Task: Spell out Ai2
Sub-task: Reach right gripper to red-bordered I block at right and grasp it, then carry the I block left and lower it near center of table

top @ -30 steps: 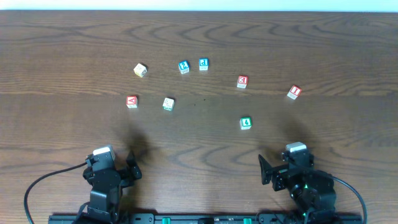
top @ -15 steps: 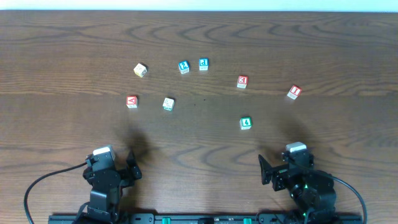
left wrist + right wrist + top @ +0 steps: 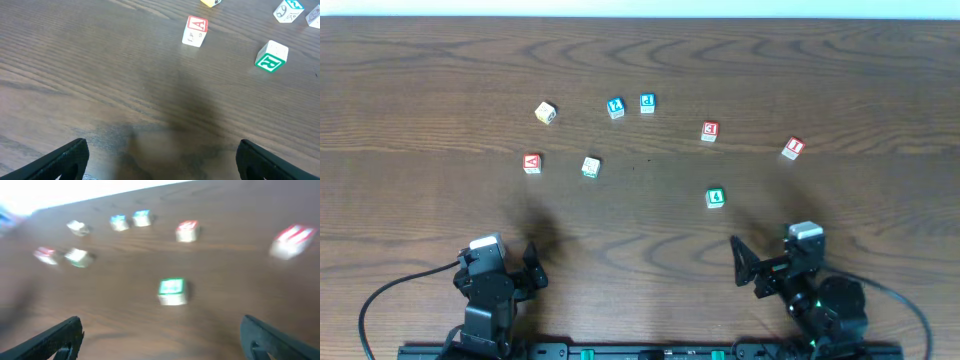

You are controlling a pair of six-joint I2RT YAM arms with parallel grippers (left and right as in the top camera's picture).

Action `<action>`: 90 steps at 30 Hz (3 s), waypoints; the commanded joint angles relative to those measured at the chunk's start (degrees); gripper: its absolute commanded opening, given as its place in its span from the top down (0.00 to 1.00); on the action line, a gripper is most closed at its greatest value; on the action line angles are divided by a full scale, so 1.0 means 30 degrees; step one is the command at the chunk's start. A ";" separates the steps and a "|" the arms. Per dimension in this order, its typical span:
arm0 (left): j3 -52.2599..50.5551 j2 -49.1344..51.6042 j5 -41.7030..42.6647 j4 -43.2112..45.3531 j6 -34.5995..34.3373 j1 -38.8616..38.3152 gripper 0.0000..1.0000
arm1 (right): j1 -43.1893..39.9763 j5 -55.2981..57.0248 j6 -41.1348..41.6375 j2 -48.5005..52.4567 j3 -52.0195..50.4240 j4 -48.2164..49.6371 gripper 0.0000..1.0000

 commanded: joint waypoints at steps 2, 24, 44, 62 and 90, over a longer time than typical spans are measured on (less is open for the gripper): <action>-0.0160 -0.0109 -0.0051 -0.0131 -0.0277 0.0138 0.04 | 0.0189 -0.3694 0.8225 -0.0138 -0.0131 -0.0138 0.01; -0.0160 -0.0109 -0.0051 -0.0131 -0.0277 0.0138 0.05 | -0.4350 0.2025 0.4765 2.0837 1.0783 0.3381 0.10; -0.0160 -0.0109 -0.0051 -0.0131 -0.0277 0.0138 0.05 | -0.5836 0.4335 0.6492 3.7616 2.5733 -0.5945 0.11; -0.0160 -0.0109 -0.0051 -0.0131 -0.0277 0.0138 0.05 | -0.6011 0.3657 0.5807 3.9576 2.5718 -0.5996 0.19; -0.0160 -0.0109 -0.0051 -0.0131 -0.0277 0.0138 0.05 | -0.6244 0.4167 0.2113 3.9765 2.5718 -0.6280 0.60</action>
